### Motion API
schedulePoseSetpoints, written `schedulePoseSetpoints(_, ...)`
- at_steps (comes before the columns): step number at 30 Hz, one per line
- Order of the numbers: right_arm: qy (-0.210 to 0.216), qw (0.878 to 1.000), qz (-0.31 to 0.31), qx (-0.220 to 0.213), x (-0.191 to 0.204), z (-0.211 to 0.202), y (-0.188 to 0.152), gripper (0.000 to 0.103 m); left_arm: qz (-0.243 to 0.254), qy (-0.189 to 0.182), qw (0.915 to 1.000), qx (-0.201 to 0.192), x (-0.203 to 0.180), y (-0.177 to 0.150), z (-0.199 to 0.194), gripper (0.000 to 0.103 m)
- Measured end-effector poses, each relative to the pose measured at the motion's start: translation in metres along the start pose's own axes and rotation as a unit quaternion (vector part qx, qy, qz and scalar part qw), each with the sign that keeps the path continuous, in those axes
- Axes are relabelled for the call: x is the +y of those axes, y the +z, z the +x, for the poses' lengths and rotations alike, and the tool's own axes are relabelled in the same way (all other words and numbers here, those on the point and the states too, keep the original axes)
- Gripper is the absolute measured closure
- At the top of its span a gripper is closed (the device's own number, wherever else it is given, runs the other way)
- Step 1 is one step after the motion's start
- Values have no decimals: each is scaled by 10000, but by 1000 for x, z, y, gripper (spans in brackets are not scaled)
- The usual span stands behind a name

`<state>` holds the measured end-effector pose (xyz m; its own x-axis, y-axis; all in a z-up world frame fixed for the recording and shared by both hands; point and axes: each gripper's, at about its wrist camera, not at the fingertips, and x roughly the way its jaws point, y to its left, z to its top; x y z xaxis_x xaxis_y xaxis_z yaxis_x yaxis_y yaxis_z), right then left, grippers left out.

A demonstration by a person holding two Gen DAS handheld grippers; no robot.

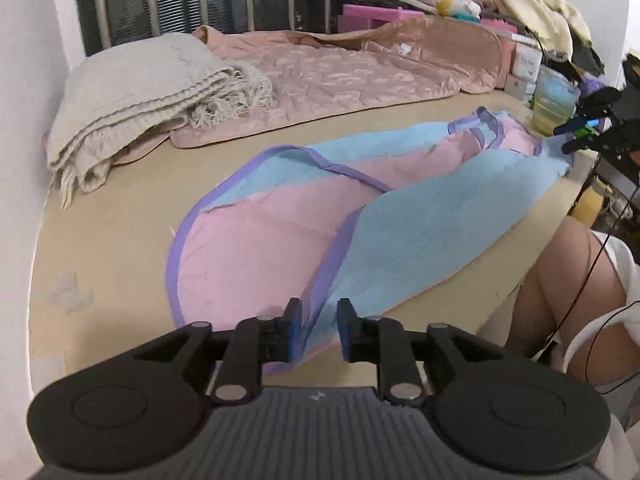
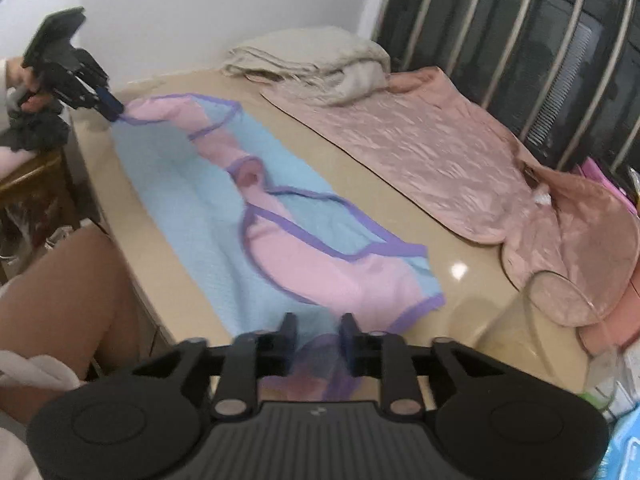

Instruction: Fold clothes

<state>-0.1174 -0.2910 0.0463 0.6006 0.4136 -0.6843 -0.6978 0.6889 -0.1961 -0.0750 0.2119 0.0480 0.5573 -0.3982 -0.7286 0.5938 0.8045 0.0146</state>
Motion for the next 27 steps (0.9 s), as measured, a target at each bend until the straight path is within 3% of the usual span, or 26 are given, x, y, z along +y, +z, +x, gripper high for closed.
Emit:
schedulePoseSetpoints(2,198,9993,92,-316,7,-3,1,76,-135,3,9999,-24,4,-5,-3,71)
schedulePoseSetpoints(5,453,9965,192,-676,17,0,2,76,-97,15,9999,99,4,-12,2,71)
schedulePoseSetpoints(7,359,9975,257,-550,16,16,0,76,-139,-11,9999,62,6,-16,2,75)
schedulePoseSetpoints(10,159,9982,468,-339,9,39,-7,76,-228,-72,9997,60,11,-21,-4,94)
schedulePoseSetpoints(12,393,9953,807,-374,0,39,-15,76,-281,-110,9995,71,15,-25,-8,94)
schedulePoseSetpoints(15,411,9940,944,-364,-7,34,-23,74,-395,-7,9991,167,26,-24,-14,93)
schedulePoseSetpoints(18,322,9947,917,-338,-9,27,-18,73,-296,59,9995,59,25,-7,-26,86)
schedulePoseSetpoints(19,348,9944,887,-462,-10,21,-13,70,-231,58,9997,-73,21,3,-30,76)
schedulePoseSetpoints(20,385,9937,855,-608,-10,13,-7,67,-153,38,9996,-212,17,14,-34,59)
schedulePoseSetpoints(22,490,9904,844,-980,-11,7,12,43,77,-62,9989,-465,8,41,-34,43)
schedulePoseSetpoints(25,520,9900,678,-1123,-15,26,53,32,462,-275,9970,-551,-3,90,-7,39)
schedulePoseSetpoints(27,407,9942,595,-804,-20,60,83,32,592,-314,9973,-313,-2,122,28,39)
